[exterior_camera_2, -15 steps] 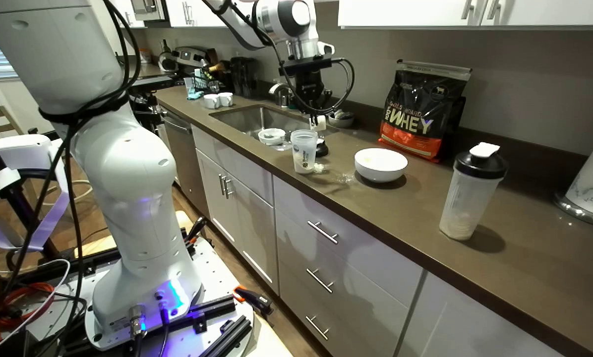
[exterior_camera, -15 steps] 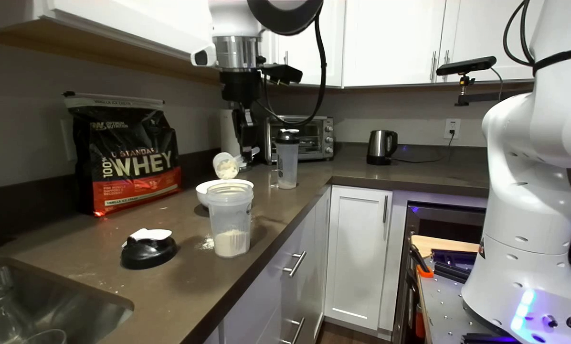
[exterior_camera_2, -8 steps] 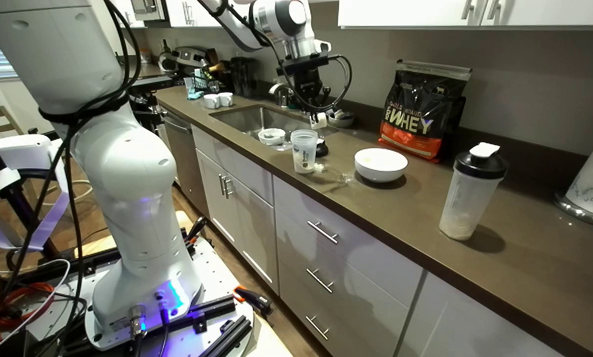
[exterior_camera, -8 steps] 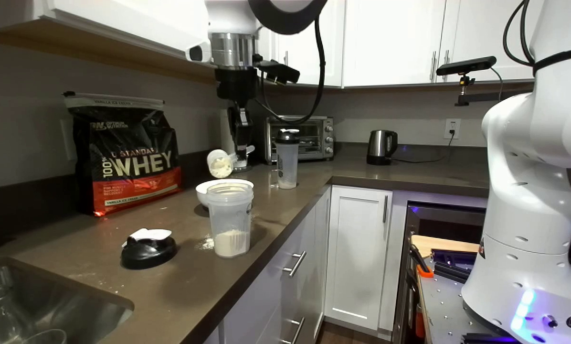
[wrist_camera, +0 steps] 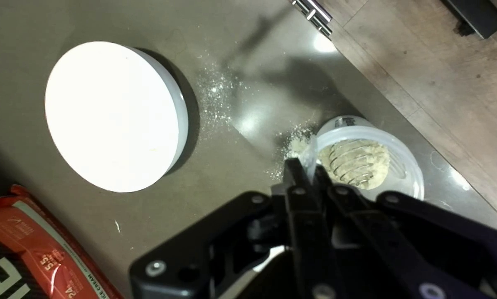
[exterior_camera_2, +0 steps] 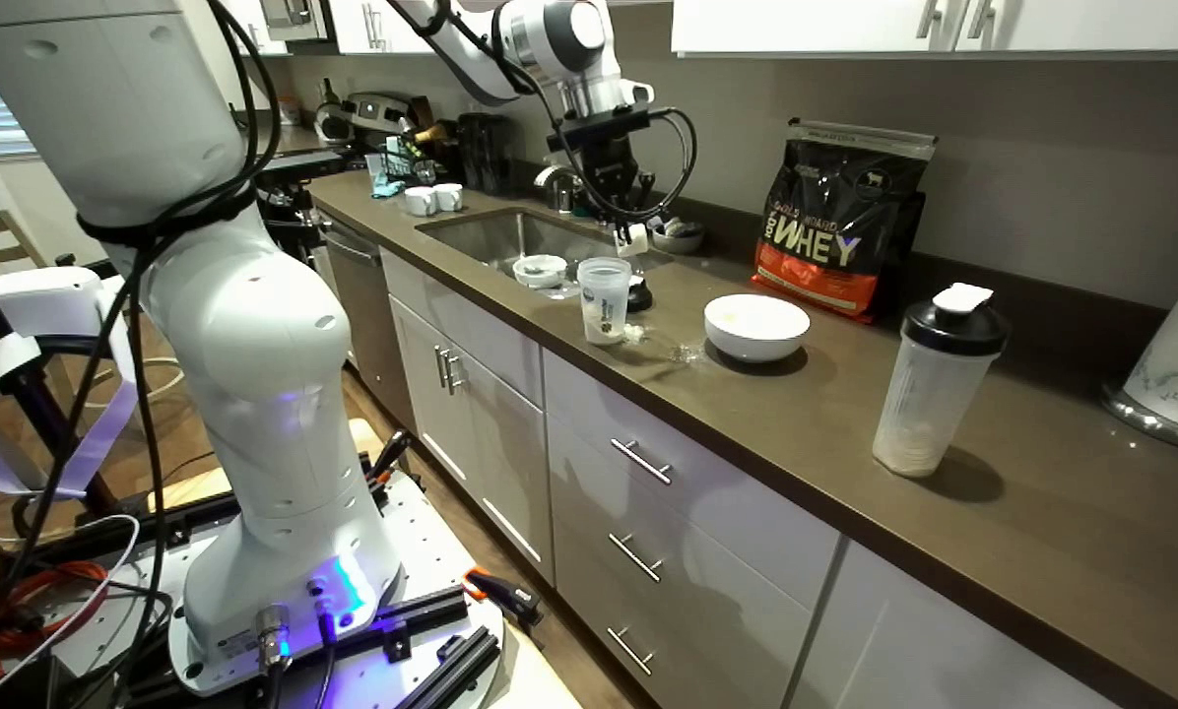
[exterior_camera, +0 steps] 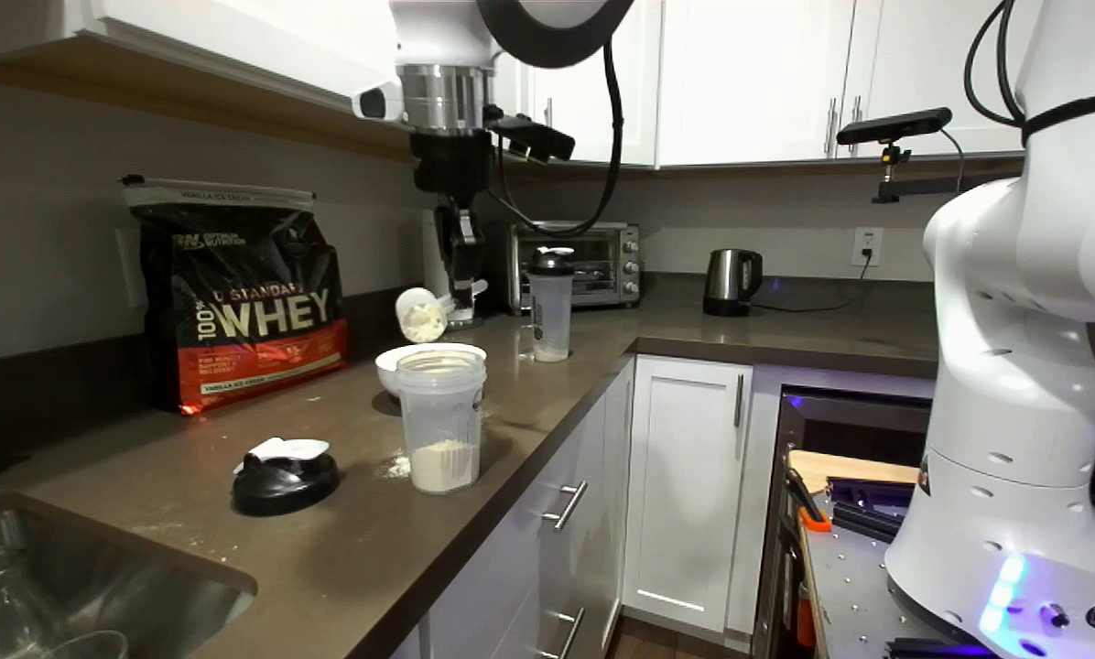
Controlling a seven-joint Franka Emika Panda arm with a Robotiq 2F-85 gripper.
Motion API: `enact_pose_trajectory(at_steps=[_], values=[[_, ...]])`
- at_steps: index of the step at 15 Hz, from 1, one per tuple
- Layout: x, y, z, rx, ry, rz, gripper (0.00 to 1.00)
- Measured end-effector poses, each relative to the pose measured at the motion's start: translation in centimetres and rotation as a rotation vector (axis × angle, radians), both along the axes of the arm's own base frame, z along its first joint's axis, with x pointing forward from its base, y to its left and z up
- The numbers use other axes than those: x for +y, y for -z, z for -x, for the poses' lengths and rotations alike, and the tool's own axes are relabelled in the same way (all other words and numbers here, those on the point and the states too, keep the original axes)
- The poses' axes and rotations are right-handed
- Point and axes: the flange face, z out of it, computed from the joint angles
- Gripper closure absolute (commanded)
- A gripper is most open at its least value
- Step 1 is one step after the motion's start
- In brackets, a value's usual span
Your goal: Use the measuring spoon to transfer one spoon of contents from the bowl to the left cup
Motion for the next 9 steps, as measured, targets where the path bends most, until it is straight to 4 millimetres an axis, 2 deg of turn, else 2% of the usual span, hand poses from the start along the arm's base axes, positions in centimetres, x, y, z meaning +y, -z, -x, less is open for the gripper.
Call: enact_pose_trajectory(at_steps=[9], values=[[0.51, 0.38, 0.30, -0.012, -0.019, 0.049, 0.99]])
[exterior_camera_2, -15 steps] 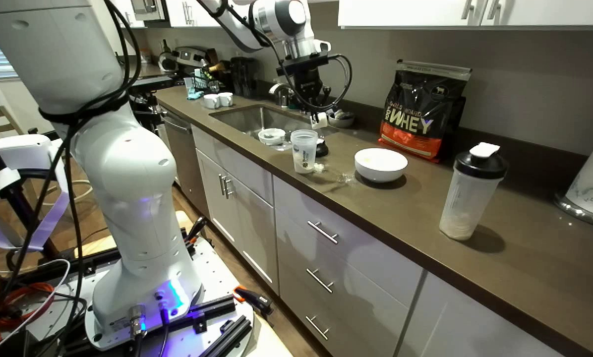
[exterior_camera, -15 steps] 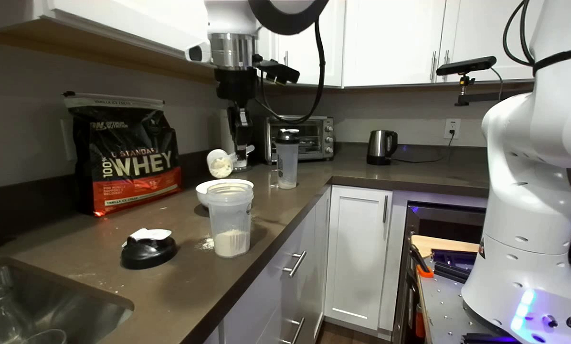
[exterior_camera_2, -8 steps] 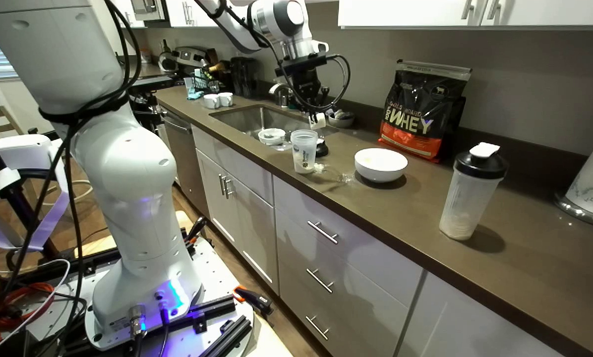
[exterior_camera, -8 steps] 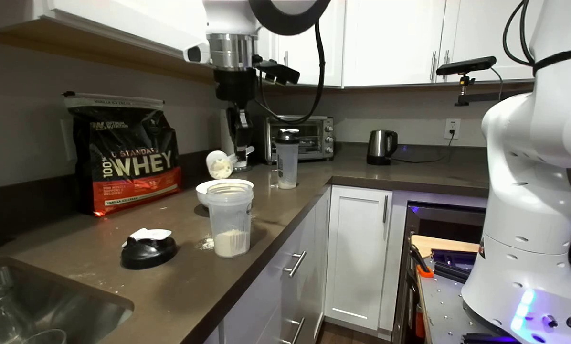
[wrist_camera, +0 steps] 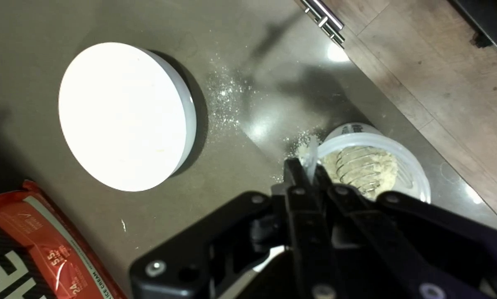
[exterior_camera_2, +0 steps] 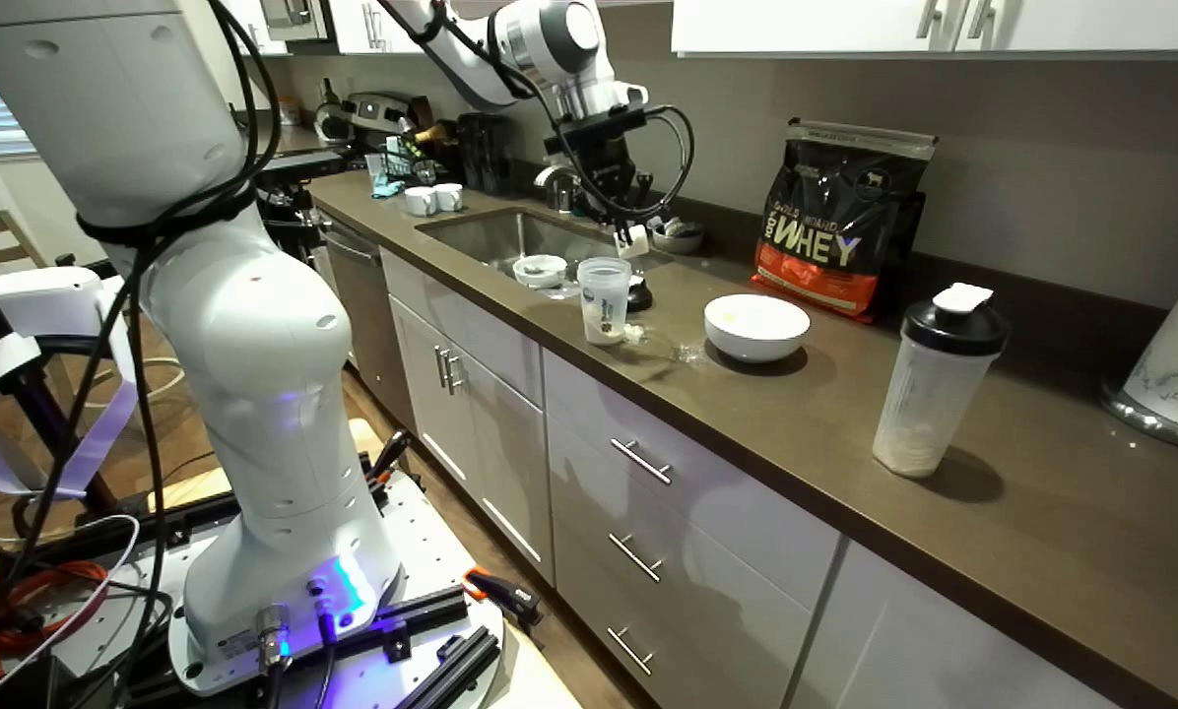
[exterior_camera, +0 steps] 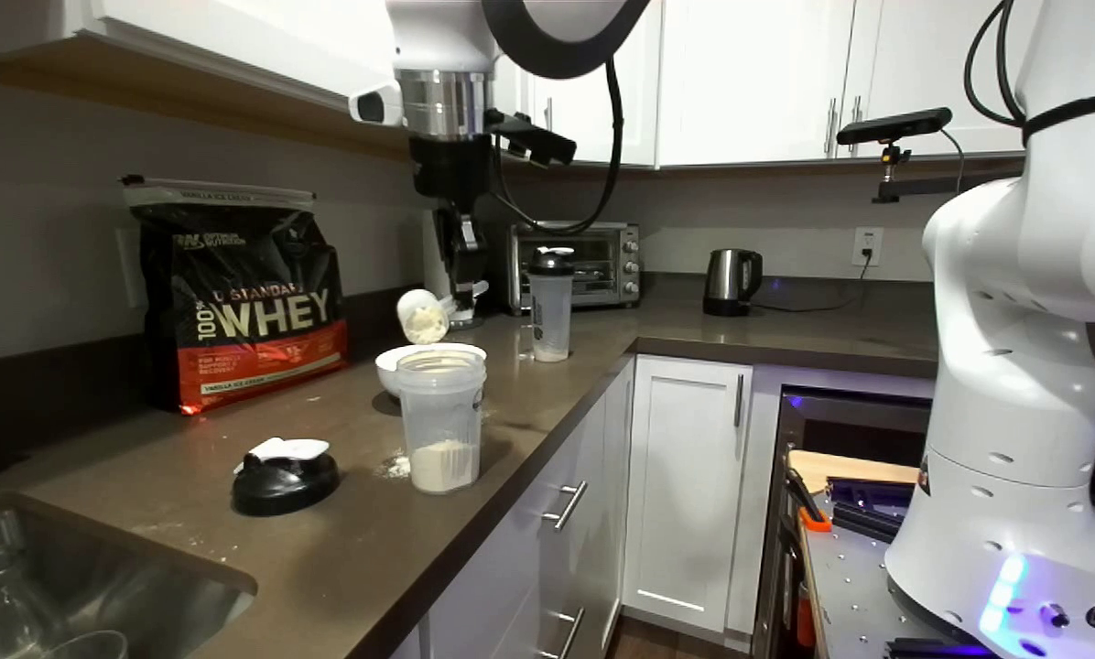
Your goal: Use the measuring spoon to transfer one spoon of contents from the bowl to the left cup
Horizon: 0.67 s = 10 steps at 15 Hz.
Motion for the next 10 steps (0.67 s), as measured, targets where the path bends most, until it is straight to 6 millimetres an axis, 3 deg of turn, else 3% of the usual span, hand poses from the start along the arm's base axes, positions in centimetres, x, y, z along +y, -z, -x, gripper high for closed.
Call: enact_pose_trajectory(at_steps=[10], values=[[0.56, 0.74, 0.56, 0.007, -0.008, 0.004, 0.99]])
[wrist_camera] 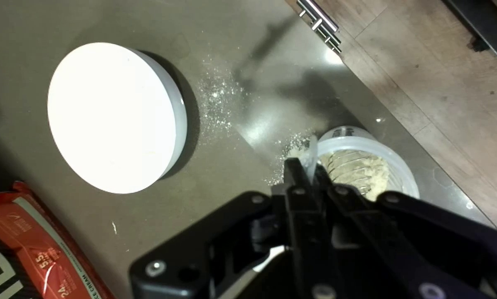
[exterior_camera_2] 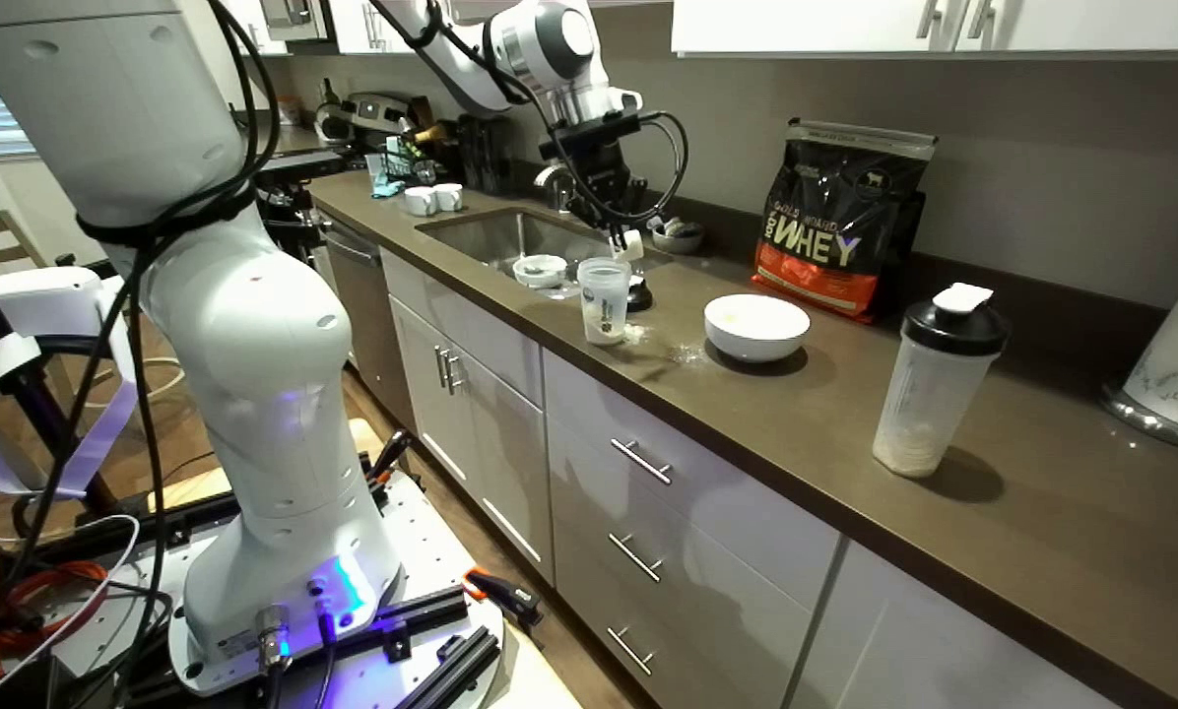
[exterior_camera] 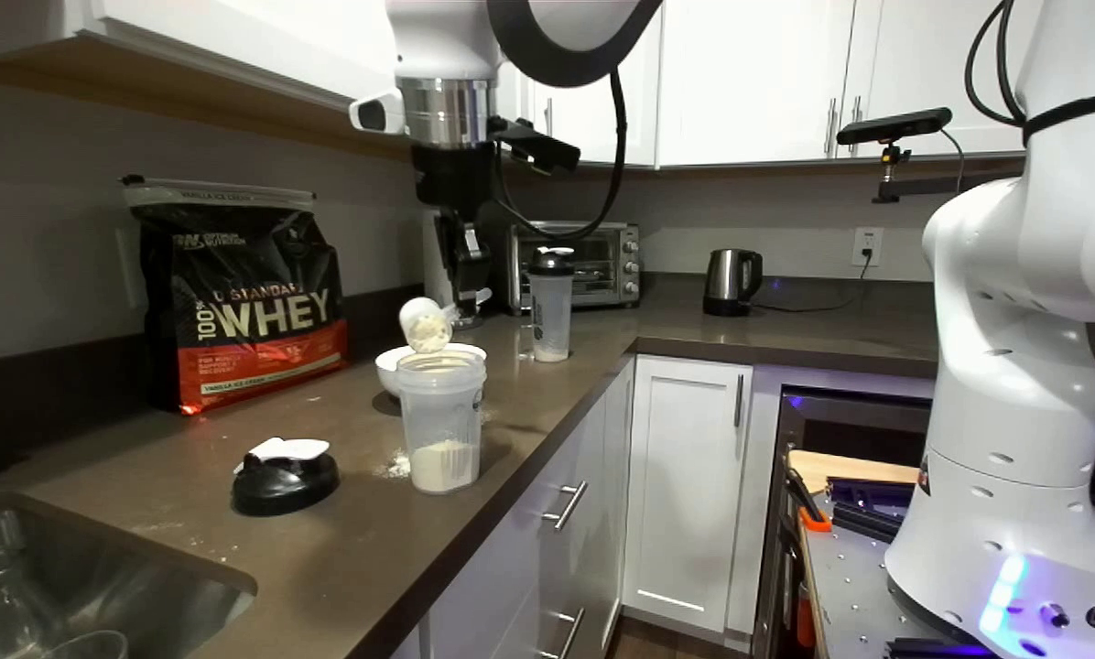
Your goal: Use the measuring spoon to transfer one spoon of contents from the bowl to the left cup
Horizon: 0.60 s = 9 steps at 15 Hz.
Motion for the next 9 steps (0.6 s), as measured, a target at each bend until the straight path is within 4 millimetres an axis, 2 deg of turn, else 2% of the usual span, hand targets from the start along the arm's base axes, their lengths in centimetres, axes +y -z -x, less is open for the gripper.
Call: enact_pose_trajectory(at_steps=[9], values=[[0.62, 0.23, 0.50, -0.043, -0.003, 0.021, 0.99]])
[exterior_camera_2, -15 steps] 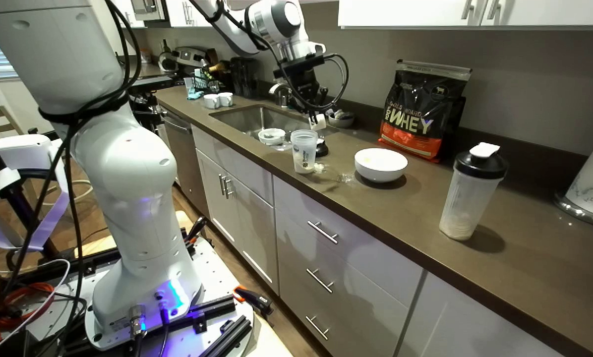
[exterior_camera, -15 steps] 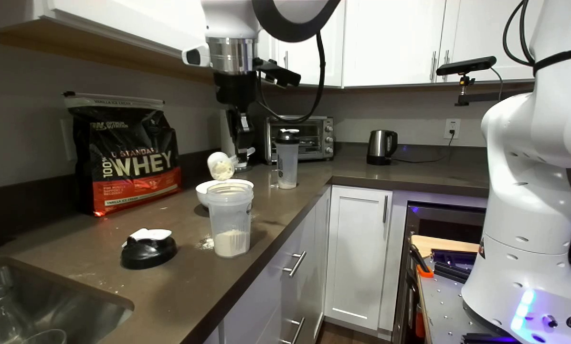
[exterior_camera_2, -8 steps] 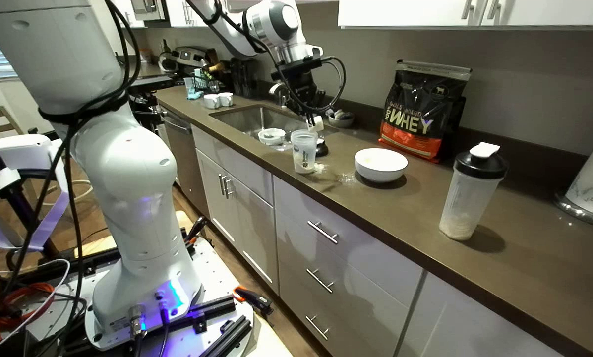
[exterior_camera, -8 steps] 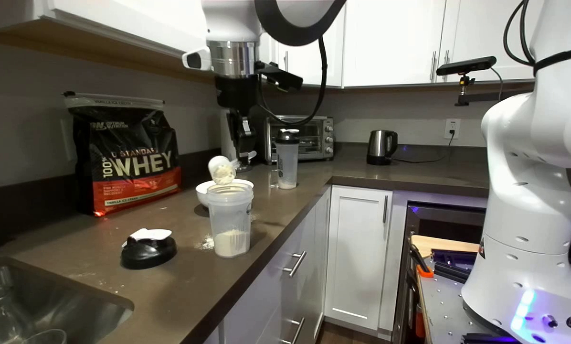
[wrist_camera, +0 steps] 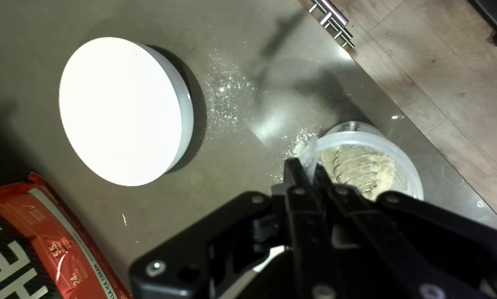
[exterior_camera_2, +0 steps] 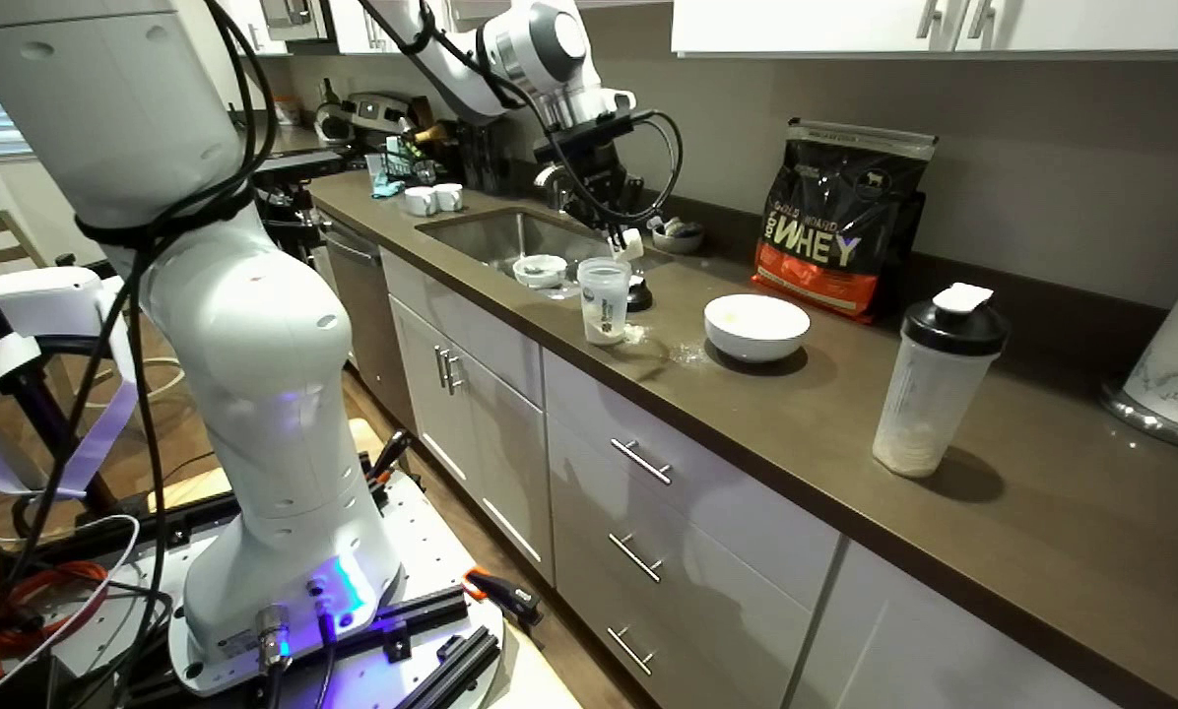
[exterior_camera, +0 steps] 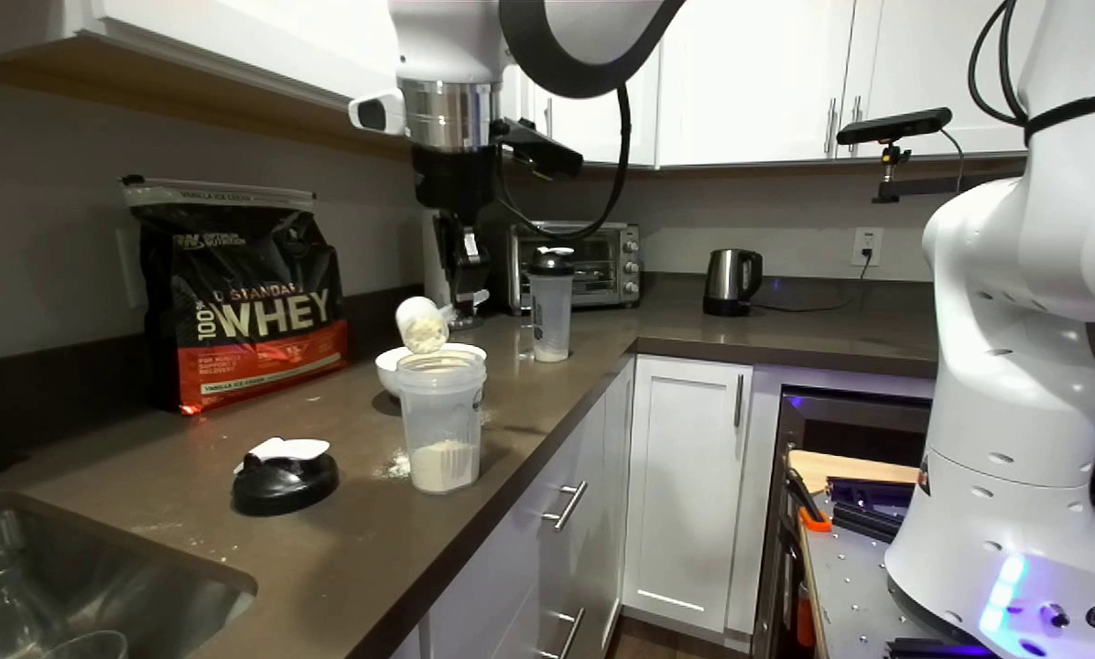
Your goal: Use the measuring spoon to transfer one spoon of contents from the bowl to the left cup
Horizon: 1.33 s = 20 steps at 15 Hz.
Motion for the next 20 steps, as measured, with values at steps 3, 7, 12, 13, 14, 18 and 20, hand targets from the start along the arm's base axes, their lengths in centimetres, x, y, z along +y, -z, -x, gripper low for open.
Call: enact_pose_trajectory(at_steps=[3, 7, 12, 13, 14, 18, 20], values=[[0.0, -0.2, 0.2, -0.016, -0.001, 0.014, 0.99], [0.0, -0.3, 0.5, -0.027, 0.002, 0.022, 0.99], [0.1, -0.3, 1.1, -0.033, 0.007, 0.024, 0.99], [0.2, -0.4, 1.2, -0.035, 0.006, 0.024, 0.99], [0.2, -0.4, 1.3, -0.036, 0.005, 0.025, 0.99], [0.5, -0.2, 1.8, -0.043, 0.003, 0.029, 0.99], [0.6, 0.0, 1.9, -0.045, 0.003, 0.032, 0.99]])
